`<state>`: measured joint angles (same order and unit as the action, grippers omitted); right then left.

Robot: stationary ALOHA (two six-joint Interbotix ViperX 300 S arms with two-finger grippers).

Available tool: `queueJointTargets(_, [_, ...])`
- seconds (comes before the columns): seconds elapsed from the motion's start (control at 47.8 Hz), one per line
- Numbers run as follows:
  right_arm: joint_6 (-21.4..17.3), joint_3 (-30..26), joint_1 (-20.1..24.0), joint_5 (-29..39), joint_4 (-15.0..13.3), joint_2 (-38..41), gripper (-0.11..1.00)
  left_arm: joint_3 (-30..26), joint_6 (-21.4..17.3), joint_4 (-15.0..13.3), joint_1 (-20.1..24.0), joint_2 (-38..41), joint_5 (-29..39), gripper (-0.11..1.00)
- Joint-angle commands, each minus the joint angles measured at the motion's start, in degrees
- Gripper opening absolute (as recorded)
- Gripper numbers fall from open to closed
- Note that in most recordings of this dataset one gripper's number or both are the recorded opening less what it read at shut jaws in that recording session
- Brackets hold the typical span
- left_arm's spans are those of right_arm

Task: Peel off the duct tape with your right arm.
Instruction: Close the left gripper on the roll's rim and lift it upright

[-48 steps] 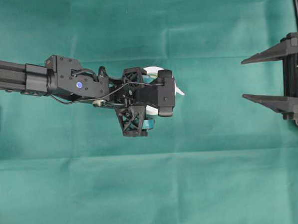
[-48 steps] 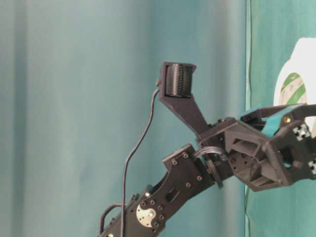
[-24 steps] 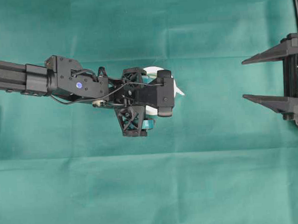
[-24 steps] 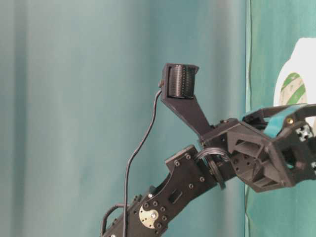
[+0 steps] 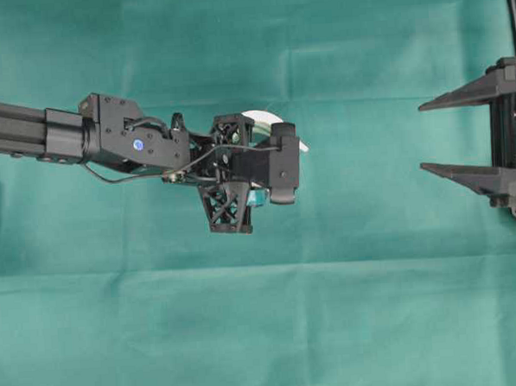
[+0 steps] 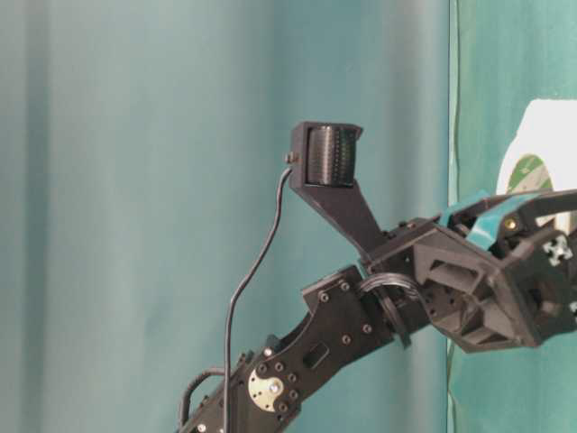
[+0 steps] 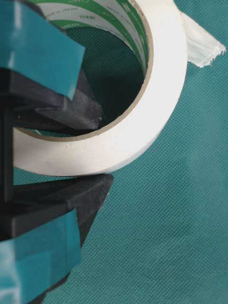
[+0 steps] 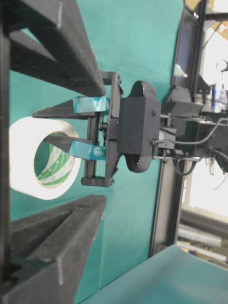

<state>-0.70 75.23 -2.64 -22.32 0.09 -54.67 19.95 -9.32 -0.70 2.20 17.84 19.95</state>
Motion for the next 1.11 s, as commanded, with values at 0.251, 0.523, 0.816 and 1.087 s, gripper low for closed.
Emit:
queueJointTargets(0.251, [-0.09,-0.79,0.0,-0.62,0.0,0.44,0.77,-2.02,-1.23,0.09,-1.41,-5.62,2.9,0.23])
queueJointTargets(0.523, [-0.09,-0.62,0.0,-0.62,0.0,0.53,0.77,-4.13,-1.32,0.18,-1.76,-10.28,6.59,0.23])
queueJointTargets(0.816, [-0.09,-0.62,0.0,-0.62,0.0,1.67,0.77,-7.91,-1.67,0.26,-1.85,-15.56,11.25,0.23])
queueJointTargets(1.087, [-0.09,-1.05,0.0,-0.62,0.18,3.52,0.77,-12.3,-4.75,0.26,-2.64,-17.23,18.11,0.23])
